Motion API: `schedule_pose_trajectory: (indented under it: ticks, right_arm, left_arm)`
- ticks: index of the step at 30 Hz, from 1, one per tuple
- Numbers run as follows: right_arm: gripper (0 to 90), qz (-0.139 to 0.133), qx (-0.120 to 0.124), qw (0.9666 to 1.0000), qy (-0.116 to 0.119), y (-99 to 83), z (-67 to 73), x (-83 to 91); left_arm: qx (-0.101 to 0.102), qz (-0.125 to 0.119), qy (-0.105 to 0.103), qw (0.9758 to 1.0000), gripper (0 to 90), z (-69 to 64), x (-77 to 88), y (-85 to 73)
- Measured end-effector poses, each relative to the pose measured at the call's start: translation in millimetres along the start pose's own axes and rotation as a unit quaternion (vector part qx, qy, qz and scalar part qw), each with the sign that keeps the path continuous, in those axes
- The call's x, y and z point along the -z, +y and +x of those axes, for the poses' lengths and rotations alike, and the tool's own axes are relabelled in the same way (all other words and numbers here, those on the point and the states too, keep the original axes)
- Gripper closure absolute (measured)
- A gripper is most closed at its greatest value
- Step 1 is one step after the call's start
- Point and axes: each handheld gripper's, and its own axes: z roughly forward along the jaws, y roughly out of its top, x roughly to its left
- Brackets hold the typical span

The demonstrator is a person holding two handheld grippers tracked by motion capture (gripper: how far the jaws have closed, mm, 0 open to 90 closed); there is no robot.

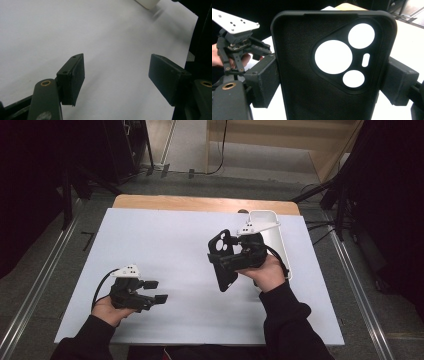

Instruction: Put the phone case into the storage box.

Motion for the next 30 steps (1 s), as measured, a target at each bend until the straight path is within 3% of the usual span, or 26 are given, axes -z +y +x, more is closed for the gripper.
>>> schedule_pose_trajectory:
  ticks: [18,30]
  right_arm:
    - [12.3,-0.026,-0.019,0.9985,-0.045,13.3,-13.1,23.5]
    - [12.2,-0.046,-0.037,0.9949,-0.082,16.0,-27.0,45.2]
  left_arm:
    - [0.010,-0.005,0.015,0.9998,28.7,1.6,9.6,-7.7]
    - [0.016,-0.008,0.017,0.9997,28.7,2.7,13.6,-10.8]
